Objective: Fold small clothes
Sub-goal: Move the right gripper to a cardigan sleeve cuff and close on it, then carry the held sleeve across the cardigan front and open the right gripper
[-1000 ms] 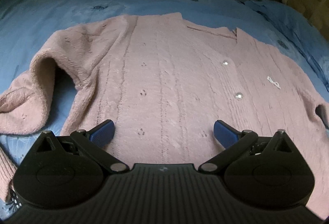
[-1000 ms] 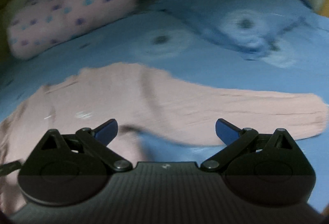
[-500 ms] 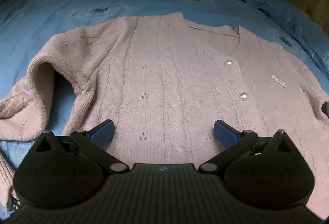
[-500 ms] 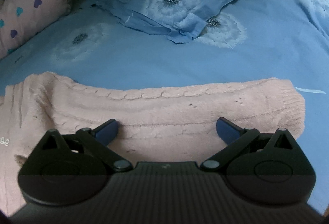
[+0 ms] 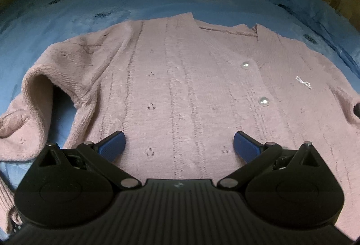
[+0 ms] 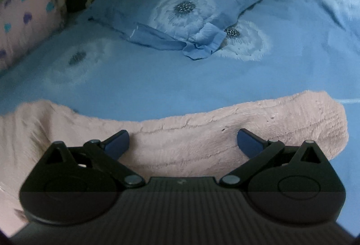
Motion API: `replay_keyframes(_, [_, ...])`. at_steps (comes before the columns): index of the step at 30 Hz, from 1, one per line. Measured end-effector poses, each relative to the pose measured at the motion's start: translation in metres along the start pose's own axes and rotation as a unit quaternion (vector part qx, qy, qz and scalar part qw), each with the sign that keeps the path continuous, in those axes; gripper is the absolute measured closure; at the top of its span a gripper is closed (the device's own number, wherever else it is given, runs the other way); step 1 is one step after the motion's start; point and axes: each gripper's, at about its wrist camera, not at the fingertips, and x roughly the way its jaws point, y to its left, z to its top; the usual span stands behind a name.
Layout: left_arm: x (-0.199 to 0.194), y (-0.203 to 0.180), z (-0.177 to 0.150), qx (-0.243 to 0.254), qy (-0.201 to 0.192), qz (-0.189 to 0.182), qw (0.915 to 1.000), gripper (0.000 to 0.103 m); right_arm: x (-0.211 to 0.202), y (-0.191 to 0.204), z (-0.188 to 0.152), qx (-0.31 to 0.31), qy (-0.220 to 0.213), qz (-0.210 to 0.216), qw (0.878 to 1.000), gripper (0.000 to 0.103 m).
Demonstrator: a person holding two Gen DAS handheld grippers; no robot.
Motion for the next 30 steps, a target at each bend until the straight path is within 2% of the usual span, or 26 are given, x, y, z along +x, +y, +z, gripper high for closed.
replay_keyframes(1, [-0.001, 0.0, 0.0, -0.001, 0.0, -0.001, 1.0, 0.0, 0.001, 0.005, -0.002, -0.016, -0.003, -0.011, 1.0, 0.0])
replay_keyframes(2, [-0.001, 0.0, 0.0, -0.003, 0.001, -0.003, 1.0, 0.0, 0.0, 0.009, -0.004, -0.031, -0.008, -0.018, 0.999, 0.005])
replay_keyframes(4, [-0.001, 0.001, 0.001, -0.005, 0.002, -0.005, 1.0, 0.0, -0.004, 0.014, -0.004, -0.047, -0.018, -0.016, 0.999, 0.022])
replay_keyframes(6, [-0.002, 0.002, 0.001, -0.008, 0.003, -0.008, 0.9999, 0.0, -0.011, 0.018, -0.005, -0.054, -0.028, -0.012, 0.998, 0.049])
replay_keyframes(9, [-0.002, 0.003, 0.002, -0.013, 0.006, -0.018, 0.9997, 0.0, -0.016, 0.02, -0.006, -0.05, -0.028, 0.01, 0.998, 0.078])
replay_keyframes(11, [-0.003, 0.005, 0.003, -0.018, 0.008, -0.024, 0.9995, 0.0, -0.019, 0.021, -0.004, -0.053, -0.028, 0.015, 0.998, 0.086])
replay_keyframes(16, [-0.006, 0.009, 0.004, -0.03, 0.009, -0.034, 0.9989, 0.0, -0.033, 0.008, 0.01, -0.012, -0.028, 0.047, 0.998, 0.09])
replay_keyframes(22, [-0.012, 0.015, 0.006, -0.046, 0.007, -0.038, 0.9982, 0.0, -0.063, -0.002, 0.033, 0.028, -0.055, 0.074, 0.995, 0.091])
replay_keyframes(27, [-0.01, 0.017, 0.007, -0.057, 0.022, -0.062, 0.9962, 0.0, -0.092, -0.004, 0.049, 0.08, -0.081, 0.153, 0.982, 0.091])
replay_keyframes(30, [-0.014, 0.017, 0.007, -0.052, 0.015, -0.058, 0.9968, 0.0, -0.109, 0.008, 0.057, 0.077, -0.091, 0.185, 0.975, 0.091])
